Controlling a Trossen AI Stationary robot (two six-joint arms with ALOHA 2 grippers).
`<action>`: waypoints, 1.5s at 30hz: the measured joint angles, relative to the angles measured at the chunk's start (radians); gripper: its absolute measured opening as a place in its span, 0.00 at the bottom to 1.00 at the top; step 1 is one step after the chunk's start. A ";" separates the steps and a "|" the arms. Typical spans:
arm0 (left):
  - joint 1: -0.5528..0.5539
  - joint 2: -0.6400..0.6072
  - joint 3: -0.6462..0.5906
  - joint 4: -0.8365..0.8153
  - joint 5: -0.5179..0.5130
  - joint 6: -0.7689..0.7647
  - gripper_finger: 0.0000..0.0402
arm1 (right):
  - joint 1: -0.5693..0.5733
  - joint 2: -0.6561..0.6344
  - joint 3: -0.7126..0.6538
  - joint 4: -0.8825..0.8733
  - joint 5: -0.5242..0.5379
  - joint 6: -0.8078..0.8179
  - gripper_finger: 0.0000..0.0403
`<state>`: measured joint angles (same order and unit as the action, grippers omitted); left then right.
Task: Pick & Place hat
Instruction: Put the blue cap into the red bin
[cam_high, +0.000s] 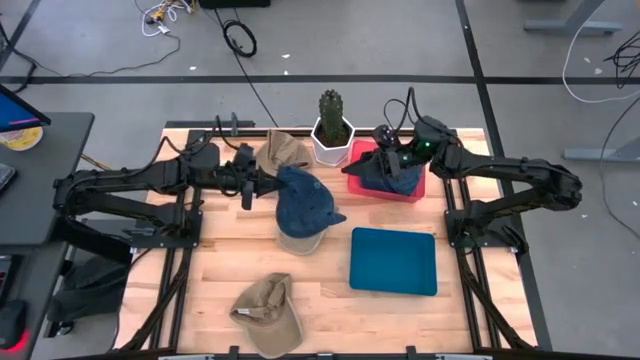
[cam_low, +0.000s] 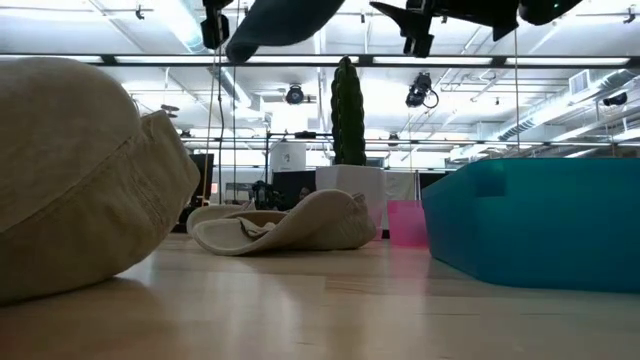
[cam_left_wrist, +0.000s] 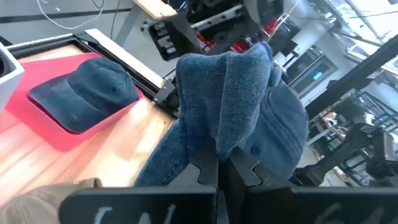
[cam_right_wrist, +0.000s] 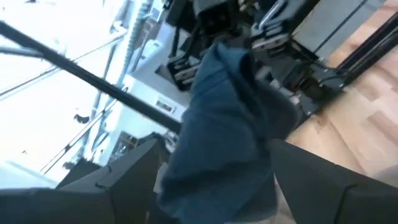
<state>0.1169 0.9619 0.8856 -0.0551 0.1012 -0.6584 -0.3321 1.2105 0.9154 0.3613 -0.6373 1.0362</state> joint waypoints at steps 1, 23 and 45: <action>0.000 0.000 0.000 0.000 0.003 -0.009 0.01 | 0.000 0.003 0.000 0.017 0.004 0.001 0.76; 0.023 0.362 0.525 -0.529 0.054 0.286 0.01 | 0.086 0.008 0.002 0.060 0.016 -0.030 0.72; 0.039 0.394 0.541 -0.496 0.077 0.285 0.01 | 0.191 0.027 0.002 -0.101 0.182 -0.155 0.70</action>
<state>0.1562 1.3556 1.4269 -0.5514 0.1787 -0.3733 -0.1414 1.2372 0.9169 0.2600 -0.4556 0.8814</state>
